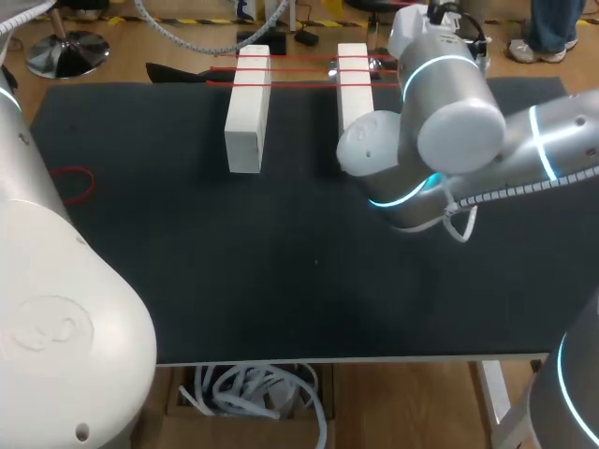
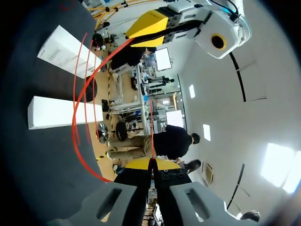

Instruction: Grab the tape and strap the tape.

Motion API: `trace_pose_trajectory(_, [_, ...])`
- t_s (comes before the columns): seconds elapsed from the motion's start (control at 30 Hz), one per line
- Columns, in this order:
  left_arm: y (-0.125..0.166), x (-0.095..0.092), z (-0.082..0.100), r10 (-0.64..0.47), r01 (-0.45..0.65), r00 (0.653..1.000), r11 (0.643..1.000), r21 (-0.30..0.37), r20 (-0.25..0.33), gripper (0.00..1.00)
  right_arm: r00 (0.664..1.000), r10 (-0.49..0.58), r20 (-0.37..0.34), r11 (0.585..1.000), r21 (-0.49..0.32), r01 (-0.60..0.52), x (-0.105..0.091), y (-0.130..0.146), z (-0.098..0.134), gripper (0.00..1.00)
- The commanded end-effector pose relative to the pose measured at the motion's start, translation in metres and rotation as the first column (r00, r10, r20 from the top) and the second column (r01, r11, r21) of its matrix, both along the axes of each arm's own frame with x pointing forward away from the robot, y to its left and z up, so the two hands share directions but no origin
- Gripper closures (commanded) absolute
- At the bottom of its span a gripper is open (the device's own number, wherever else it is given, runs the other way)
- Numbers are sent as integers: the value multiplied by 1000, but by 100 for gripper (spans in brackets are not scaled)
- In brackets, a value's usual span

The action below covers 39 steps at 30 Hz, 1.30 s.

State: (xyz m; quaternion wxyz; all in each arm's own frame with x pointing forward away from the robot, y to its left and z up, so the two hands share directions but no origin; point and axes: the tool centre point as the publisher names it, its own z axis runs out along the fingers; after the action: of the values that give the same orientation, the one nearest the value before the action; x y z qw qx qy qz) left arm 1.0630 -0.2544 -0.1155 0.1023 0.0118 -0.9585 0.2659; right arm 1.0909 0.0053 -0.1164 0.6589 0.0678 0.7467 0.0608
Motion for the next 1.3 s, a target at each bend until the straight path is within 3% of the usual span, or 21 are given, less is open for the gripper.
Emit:
trace_pose_trajectory(0.03, [0, 0, 1, -1, 1, 1000, 1000, 4, -3, 100, 1000, -11, -10, 996, 84, 11, 2, -3, 3, 100])
trace_pose_trajectory(0.6, [0, 0, 1, -1, 1, 1000, 1000, 4, -3, 100, 1000, -11, -10, 996, 84, 11, 2, -3, 3, 100])
trace_pose_trajectory(0.7, [0, 0, 1, -1, 1, 1000, 1000, 4, -3, 100, 1000, 11, 18, 999, 43, -12, 6, 6, 6, 100])
trace_pose_trajectory(0.97, [0, 0, 1, -1, 1, 1000, 1000, 4, -3, 100, 997, 59, 50, 998, 25, -61, 10, 28, 12, 100])
trace_pose_trajectory(1.3, [0, 0, 1, -1, 1, 1000, 1000, 4, -3, 100, 997, 42, 57, 999, -20, -41, 2, 40, 14, 100])
